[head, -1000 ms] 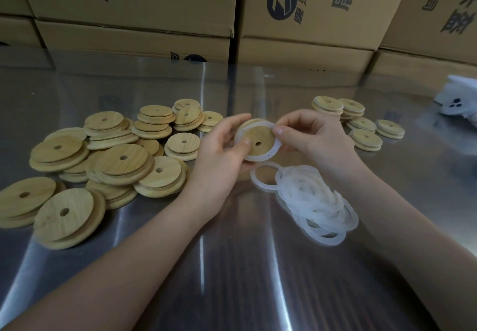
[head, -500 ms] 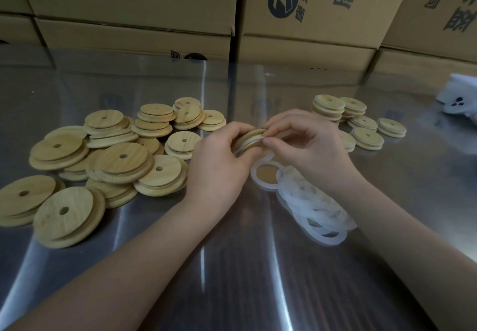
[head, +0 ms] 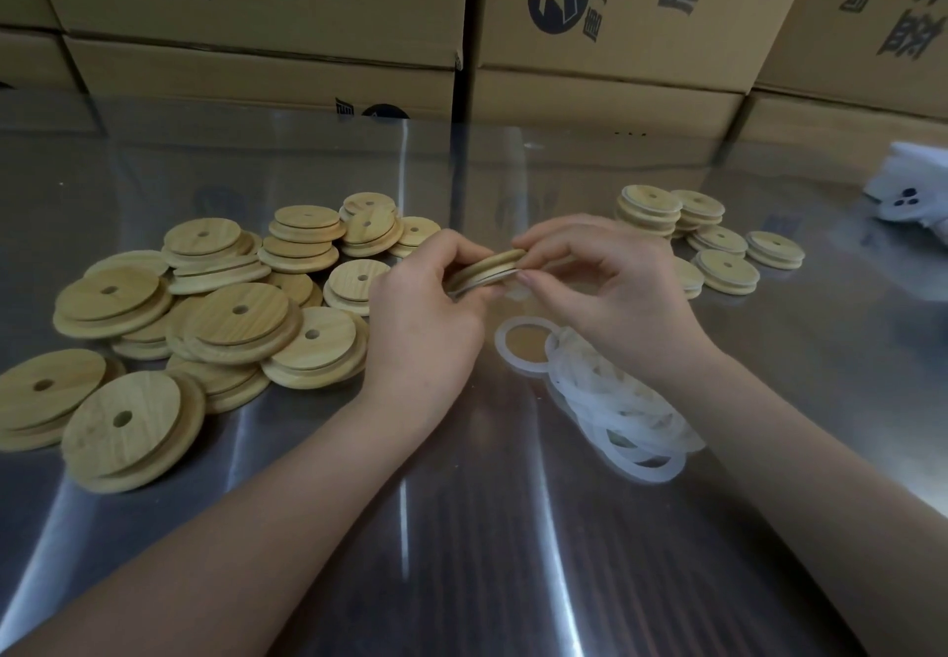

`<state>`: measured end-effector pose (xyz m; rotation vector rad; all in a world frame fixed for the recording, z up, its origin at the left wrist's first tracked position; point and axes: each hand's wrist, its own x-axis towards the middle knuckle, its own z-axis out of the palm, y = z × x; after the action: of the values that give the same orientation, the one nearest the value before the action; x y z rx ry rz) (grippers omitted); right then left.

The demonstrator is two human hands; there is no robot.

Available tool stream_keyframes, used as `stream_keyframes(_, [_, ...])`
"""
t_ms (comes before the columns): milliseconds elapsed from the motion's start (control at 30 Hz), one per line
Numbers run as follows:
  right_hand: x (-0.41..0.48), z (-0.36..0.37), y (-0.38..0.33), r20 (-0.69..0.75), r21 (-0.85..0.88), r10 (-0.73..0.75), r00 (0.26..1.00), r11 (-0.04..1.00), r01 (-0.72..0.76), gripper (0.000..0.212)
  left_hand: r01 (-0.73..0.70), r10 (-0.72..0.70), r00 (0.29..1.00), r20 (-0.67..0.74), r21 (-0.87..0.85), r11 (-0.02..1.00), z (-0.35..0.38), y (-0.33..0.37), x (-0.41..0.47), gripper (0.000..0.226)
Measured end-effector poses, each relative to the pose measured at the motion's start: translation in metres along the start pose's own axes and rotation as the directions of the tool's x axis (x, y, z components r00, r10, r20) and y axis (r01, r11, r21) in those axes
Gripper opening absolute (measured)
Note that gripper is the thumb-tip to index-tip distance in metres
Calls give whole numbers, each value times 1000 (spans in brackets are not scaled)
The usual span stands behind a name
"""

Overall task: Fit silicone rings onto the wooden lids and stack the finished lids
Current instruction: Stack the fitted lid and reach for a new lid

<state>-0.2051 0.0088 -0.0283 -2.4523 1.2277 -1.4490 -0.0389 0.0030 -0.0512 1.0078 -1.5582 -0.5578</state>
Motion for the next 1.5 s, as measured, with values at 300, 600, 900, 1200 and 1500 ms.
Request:
stream_keyframes(300, [3,-4,3,15,-39,2,1000,999,-2,3,30,-30,999,17,-23,999,0,-1,3,32])
stream_keyframes(600, [3,-5,5,38,-3,40,998,999,-40,4,39,-36,998,46,-73,997,-1,-1,1,30])
stream_keyframes(900, [0,2,3,39,212,277,960,937,-278,18,112,-108,994,31,-164,980,1,1,2,28])
stream_keyframes(1200, [-3,7,3,-20,213,218,976,954,-209,14,78,-63,993,105,-149,986,0,2,1,34])
stream_keyframes(1500, [-5,10,3,-32,-5,39,999,999,-39,5,11,-12,999,32,29,1000,-2,-1,0,20])
